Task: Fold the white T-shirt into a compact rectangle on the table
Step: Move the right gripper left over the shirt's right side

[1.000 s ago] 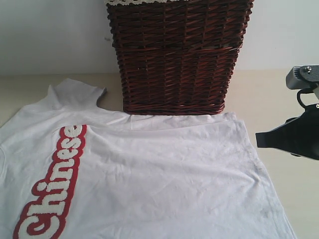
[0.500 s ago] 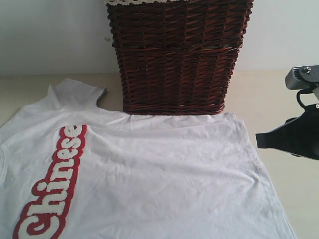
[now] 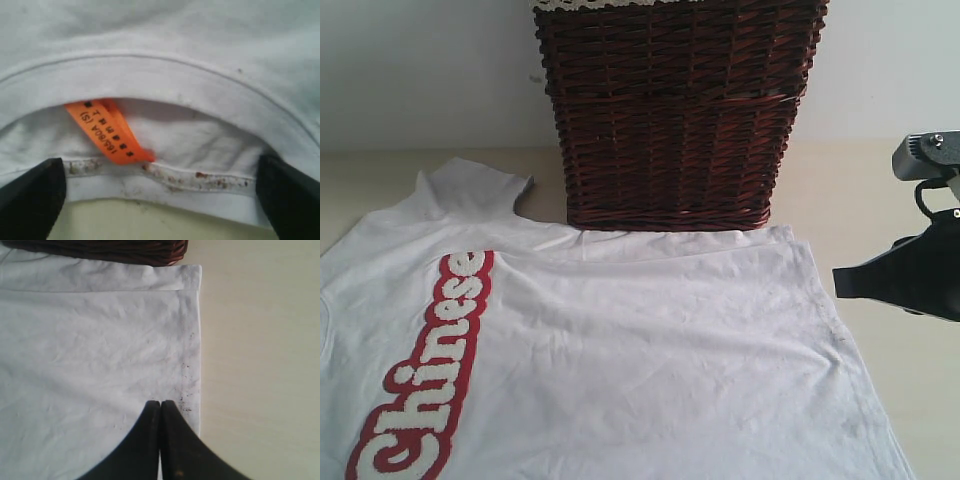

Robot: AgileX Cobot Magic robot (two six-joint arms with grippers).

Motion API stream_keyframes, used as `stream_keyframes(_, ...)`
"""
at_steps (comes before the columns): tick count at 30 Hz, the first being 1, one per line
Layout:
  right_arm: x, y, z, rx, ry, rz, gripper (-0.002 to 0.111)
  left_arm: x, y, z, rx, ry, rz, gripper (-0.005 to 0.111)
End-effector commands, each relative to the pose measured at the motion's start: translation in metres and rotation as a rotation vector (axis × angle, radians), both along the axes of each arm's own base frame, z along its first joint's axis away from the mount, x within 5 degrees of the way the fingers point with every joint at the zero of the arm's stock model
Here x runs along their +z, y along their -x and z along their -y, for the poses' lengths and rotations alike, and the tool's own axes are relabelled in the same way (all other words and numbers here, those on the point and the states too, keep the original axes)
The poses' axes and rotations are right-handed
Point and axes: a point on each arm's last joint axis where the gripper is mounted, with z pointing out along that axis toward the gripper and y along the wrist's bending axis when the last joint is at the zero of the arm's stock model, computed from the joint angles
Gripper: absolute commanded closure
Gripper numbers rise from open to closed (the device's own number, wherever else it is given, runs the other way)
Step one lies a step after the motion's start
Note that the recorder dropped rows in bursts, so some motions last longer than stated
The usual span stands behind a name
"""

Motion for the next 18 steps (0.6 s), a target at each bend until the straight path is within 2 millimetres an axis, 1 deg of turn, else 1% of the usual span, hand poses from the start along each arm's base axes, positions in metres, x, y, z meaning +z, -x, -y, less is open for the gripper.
stream_keyframes(1,0.0001,0.0006,0.0011,0.001,0.003,0.005,0.108,-0.0183,0.0058,0.0014,-0.014,0.003,-0.036,0.003)
stream_keyframes(18,0.0018,-0.0011,0.0004,-0.005,-0.014,0.029,0.108,-0.0183,0.0054,0.0012,-0.016,0.000,-0.032,0.003)
